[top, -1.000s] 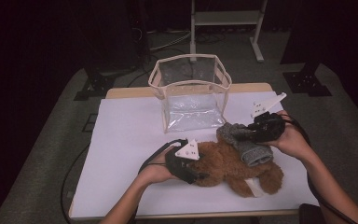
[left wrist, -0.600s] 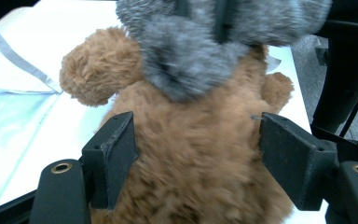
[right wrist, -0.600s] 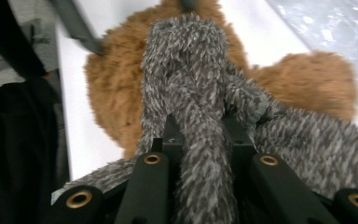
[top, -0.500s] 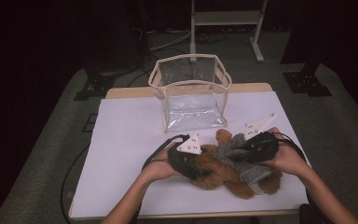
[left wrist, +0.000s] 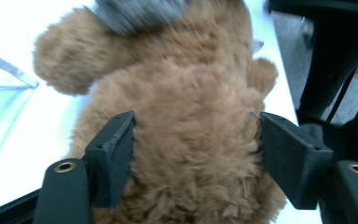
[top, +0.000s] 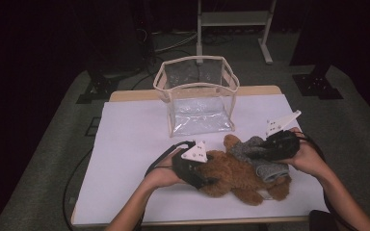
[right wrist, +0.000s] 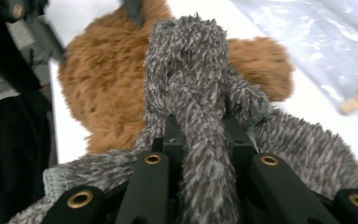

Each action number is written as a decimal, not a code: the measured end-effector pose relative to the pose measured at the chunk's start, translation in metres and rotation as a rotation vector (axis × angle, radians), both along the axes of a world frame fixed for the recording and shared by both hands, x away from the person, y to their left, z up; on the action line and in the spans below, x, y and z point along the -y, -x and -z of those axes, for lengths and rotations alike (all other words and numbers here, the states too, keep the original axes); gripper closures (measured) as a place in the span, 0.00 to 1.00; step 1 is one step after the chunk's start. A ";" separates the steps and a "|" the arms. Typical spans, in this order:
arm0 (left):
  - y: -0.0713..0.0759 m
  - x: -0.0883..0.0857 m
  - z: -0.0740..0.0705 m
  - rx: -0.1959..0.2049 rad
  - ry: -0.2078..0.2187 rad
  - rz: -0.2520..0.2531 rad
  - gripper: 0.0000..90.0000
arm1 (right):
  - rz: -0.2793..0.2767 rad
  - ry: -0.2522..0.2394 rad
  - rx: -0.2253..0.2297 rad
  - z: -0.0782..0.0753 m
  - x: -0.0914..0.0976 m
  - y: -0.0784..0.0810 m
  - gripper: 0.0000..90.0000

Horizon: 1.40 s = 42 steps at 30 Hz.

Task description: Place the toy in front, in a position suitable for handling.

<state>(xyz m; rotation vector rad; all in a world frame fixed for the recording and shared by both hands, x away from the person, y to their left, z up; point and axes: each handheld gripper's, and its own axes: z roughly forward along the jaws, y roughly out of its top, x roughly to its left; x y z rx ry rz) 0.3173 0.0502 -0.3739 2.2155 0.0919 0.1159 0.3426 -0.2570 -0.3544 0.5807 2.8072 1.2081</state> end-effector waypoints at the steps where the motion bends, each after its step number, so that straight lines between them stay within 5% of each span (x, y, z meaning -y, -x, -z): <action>1: -0.001 -0.002 -0.002 0.002 0.007 -0.005 0.28 | -0.008 -0.003 -0.001 0.002 -0.002 0.003 0.84; 4: -0.003 -0.007 -0.004 -0.002 0.009 -0.034 0.21 | -0.031 -0.003 0.006 0.005 -0.006 0.014 0.84; 10: -0.007 -0.008 0.006 -0.078 0.016 -0.042 0.13 | -0.064 -0.015 0.027 0.009 -0.010 0.032 0.84; 15: -0.006 0.005 0.021 -0.194 -0.007 0.006 0.11 | -0.072 -0.046 0.021 0.013 -0.005 0.038 0.84; 21: -0.004 0.001 0.016 -0.149 -0.034 0.021 0.46 | -0.067 -0.065 0.033 0.007 -0.002 0.037 0.84; 23: -0.003 -0.001 0.014 -0.135 -0.028 0.026 0.48 | -0.048 -0.100 0.042 -0.004 0.005 0.029 0.84; 26: -0.002 -0.002 0.010 -0.101 -0.032 0.041 0.50 | 0.003 -0.074 0.073 -0.015 0.012 0.013 0.84; 31: -0.005 -0.010 0.003 -0.072 -0.035 0.024 0.55 | -0.010 -0.029 0.009 -0.004 0.004 -0.002 0.83; 34: -0.008 -0.016 0.003 -0.086 -0.038 0.017 0.55 | -0.034 -0.063 -0.017 0.000 0.001 -0.001 0.84; 37: -0.005 -0.021 0.002 -0.093 -0.023 0.018 0.53 | -0.054 -0.046 -0.025 0.004 -0.005 0.006 0.85; 42: 0.003 -0.020 0.013 -0.113 0.023 -0.003 0.27 | -0.061 -0.050 -0.019 0.007 -0.004 0.019 0.85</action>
